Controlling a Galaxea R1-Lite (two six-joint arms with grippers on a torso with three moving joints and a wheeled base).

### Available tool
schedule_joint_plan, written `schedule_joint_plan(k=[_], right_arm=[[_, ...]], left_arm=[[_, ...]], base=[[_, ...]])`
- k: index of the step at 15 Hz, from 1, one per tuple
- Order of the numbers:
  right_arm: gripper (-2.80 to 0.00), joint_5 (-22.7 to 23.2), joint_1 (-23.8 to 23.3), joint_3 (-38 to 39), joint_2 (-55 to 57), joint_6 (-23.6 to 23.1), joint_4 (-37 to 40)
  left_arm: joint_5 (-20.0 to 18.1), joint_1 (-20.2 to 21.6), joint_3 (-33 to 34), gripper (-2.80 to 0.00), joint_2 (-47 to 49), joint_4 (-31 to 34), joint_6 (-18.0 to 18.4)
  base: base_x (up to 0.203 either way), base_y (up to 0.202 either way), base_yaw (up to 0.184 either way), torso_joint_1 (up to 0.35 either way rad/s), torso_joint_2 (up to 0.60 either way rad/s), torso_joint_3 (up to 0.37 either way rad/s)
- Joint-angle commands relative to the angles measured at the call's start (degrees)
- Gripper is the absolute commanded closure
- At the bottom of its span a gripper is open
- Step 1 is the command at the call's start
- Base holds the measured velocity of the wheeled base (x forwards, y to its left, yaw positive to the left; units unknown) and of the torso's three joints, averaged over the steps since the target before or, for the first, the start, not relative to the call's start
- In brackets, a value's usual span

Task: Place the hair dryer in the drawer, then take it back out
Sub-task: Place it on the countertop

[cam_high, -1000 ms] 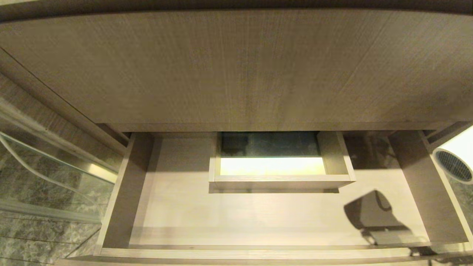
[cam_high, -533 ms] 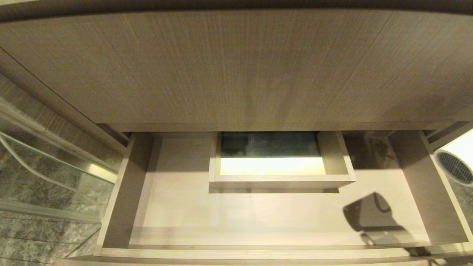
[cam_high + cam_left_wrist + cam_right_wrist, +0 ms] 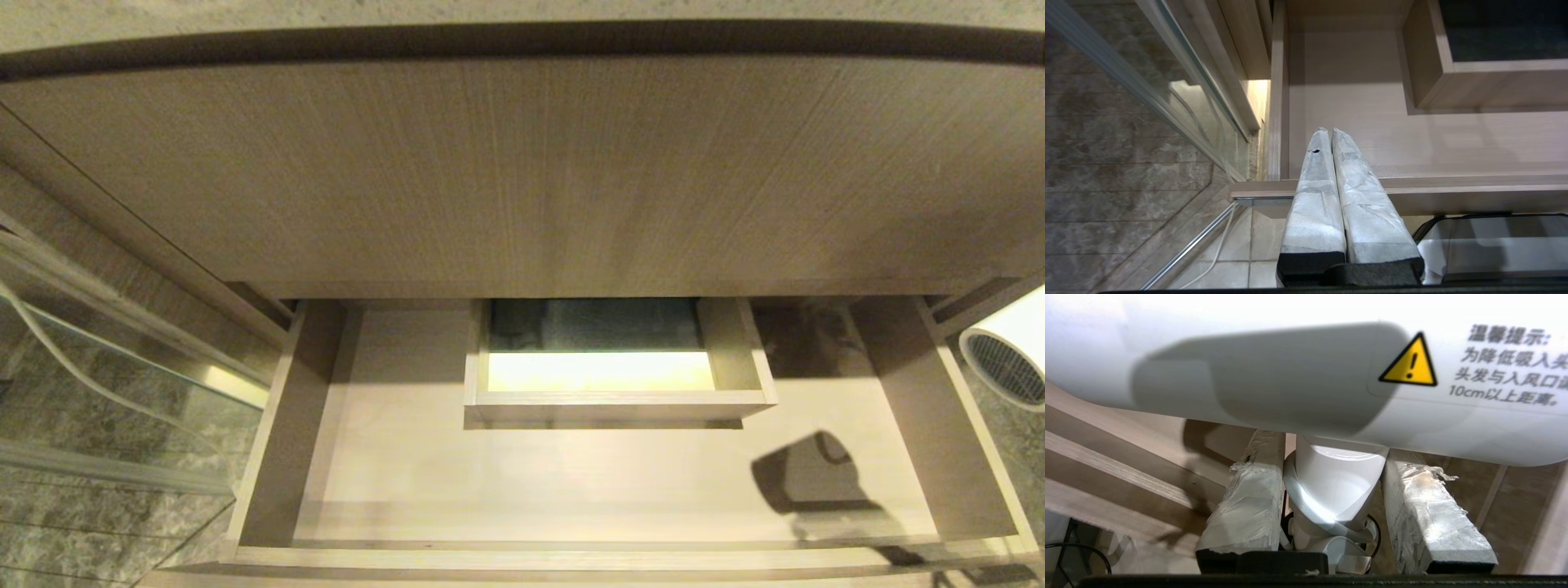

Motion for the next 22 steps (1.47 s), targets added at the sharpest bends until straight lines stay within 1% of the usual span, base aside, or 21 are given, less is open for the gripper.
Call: schedule_joint_plan(k=[1, 4, 8, 13, 22], right_arm=[[0.0, 0.2, 0.0, 0.1, -0.3, -0.3, 0.0], [0.0, 0.1, 0.0, 0.1, -0.6, -0.3, 0.0], [0.0, 0.1, 0.0, 0.5, -1.1, -0.3, 0.0], [0.0, 0.2, 0.0, 0.7, -1.5, -0.3, 0.0], [0.0, 0.1, 0.0, 0.8, -1.7, -0.3, 0.0]], left_arm=[[0.0, 0.0, 0.0, 0.0, -0.1, 0.0, 0.0], [0.0, 0.0, 0.0, 0.0, -0.1, 0.0, 0.0], [0.0, 0.0, 0.0, 0.0, 0.0, 0.0, 0.0], [0.0, 0.0, 0.0, 0.0, 0.0, 0.0, 0.0], [0.0, 0.0, 0.0, 0.0, -0.1, 0.0, 0.0]], base=[[0.0, 0.0, 0.0, 0.237, -0.48, -0.179], [0.0, 0.0, 0.0, 0.266, -0.47, -0.219], [0.0, 0.0, 0.0, 0.1, -0.49, -0.218], [0.0, 0.0, 0.0, 0.384, -0.49, -0.237], [0.0, 0.0, 0.0, 0.292, -0.54, -0.259]])
